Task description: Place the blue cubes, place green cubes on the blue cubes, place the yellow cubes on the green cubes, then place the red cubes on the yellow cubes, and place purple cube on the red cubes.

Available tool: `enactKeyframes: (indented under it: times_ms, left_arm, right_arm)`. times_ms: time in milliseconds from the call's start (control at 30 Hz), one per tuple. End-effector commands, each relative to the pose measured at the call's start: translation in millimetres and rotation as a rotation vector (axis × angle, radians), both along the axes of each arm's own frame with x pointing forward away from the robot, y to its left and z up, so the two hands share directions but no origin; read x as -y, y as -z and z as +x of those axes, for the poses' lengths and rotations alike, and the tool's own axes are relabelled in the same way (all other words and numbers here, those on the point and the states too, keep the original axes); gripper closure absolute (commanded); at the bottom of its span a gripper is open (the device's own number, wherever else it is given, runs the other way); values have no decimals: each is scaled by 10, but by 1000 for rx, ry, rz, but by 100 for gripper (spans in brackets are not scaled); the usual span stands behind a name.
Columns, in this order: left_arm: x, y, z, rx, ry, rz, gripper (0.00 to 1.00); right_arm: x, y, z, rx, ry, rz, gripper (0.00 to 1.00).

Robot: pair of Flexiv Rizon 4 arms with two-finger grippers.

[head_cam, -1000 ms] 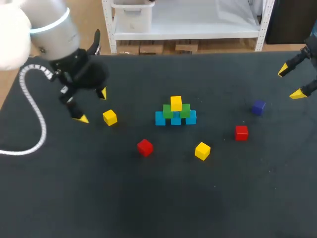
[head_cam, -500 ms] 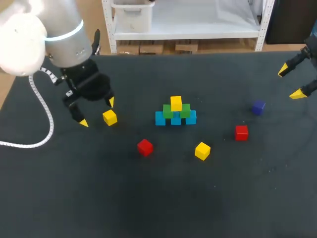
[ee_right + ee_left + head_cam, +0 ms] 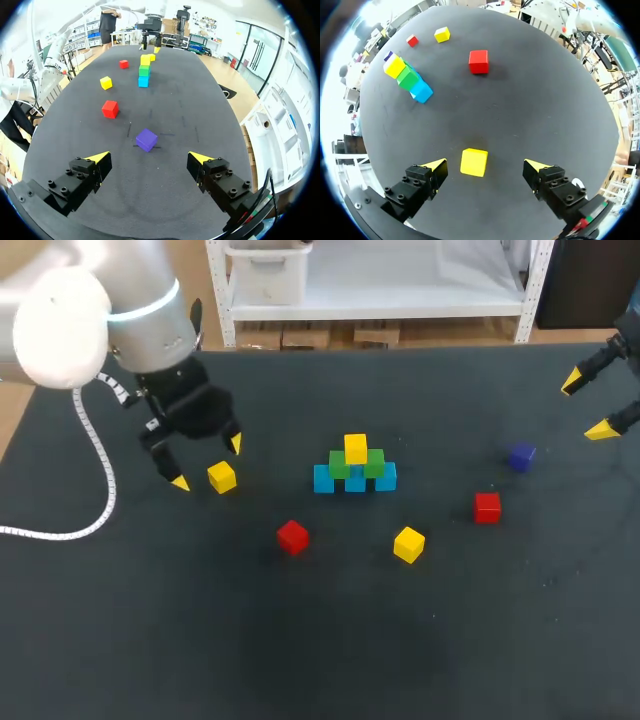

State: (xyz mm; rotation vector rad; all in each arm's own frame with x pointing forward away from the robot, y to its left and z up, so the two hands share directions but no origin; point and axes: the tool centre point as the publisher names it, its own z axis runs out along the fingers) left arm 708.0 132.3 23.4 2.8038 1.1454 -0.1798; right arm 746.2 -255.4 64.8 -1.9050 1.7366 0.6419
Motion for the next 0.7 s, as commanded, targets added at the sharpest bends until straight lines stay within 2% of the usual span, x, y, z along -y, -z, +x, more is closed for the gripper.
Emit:
enactKeyframes:
  times_ms: [33,333,567,600,667,700]
  left_arm:
    - [63,53,88,-18,11,2,0]
    - [129,154,141,-36,11,-3,3]
    - [122,246,146,-53,18,14,31]
    - [121,249,146,-54,18,16,32]
    - [121,252,143,-55,19,18,43]
    - [121,253,140,-56,20,19,44]
  right_arm:
    - [1,4,4,1,-1,2,0]
    - [1,4,4,1,-1,2,0]
    - [1,4,4,1,-1,2,0]
    - [1,4,4,1,-1,2,0]
    - [1,4,4,1,-1,2,0]
    - [1,4,4,1,-1,2,0]
